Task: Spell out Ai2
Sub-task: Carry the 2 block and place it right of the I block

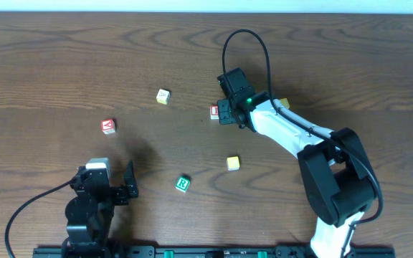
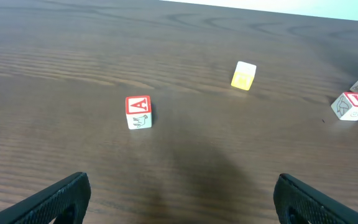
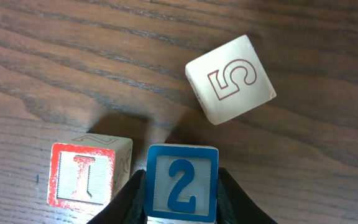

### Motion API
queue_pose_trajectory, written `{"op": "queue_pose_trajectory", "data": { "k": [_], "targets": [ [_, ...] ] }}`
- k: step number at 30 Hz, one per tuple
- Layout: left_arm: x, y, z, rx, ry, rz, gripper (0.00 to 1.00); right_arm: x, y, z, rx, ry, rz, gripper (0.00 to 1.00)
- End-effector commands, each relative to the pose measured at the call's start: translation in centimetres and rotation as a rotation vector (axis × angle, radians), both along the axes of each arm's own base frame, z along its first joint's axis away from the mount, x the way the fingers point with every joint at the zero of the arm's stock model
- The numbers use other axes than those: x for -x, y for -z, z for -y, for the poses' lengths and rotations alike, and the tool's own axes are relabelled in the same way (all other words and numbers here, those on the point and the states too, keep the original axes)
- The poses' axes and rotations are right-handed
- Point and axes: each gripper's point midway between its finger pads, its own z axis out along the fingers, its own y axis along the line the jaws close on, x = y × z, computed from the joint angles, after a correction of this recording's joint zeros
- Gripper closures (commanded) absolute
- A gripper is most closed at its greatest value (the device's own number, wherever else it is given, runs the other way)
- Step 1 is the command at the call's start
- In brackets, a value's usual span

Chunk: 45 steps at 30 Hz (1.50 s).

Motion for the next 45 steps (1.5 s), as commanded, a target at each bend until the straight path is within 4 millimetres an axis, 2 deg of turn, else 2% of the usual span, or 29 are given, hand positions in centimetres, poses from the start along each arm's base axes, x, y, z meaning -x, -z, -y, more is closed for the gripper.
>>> {"op": "queue_pose_trajectory", "data": {
  "k": [1,9,11,20,28,36,38,39,42,45],
  "targets": [
    [0.0,0.8,-0.1,-0.002,-0.002,-0.016,0.05,0.2,0.5,0.2,0.013,0.017,-0.006,0.71],
    [0.0,0.8,-0.1,-0.002,-0.002,-0.016,0.05,0.4,0.6,0.1,0.008,0.019,-0.015,0.68],
    [0.0,0.8,-0.1,-0.002,-0.002,-0.016,0.05,0.5,0.6,0.0,0.009,0.017,-0.017,0.64],
    [0.0,0.8,-0.1,-0.002,-0.002,-0.016,0.05,0.4,0.6,0.1,0.007,0.024,-0.016,0.62],
    [0.0,0.8,-0.1,-0.002,-0.002,-0.016,0.04,-1.4,-0.3,0.5,0.032,0.056,0.073,0.5],
    [0.0,0.8,-0.1,-0.002,-0.002,-0.016,0.04,-2.3,-0.8,0.3,0.013,0.061,0.116,0.47],
    [0.0,0.8,-0.1,-0.002,-0.002,-0.016,0.05,-2.7,-1.1,0.3,0.004,0.07,0.128,0.53],
    [0.0,0.8,-0.1,-0.002,-0.002,-0.016,0.05,-3.0,-1.2,0.5,-0.002,0.078,0.136,0.66],
    [0.0,0.8,-0.1,-0.002,-0.002,-0.016,0.05,-3.9,-1.9,1.3,-0.027,0.139,0.142,0.99],
    [0.0,0.8,-0.1,-0.002,-0.002,-0.016,0.05,-5.0,-2.5,2.6,-0.062,0.202,0.142,0.99]
  ]
}}
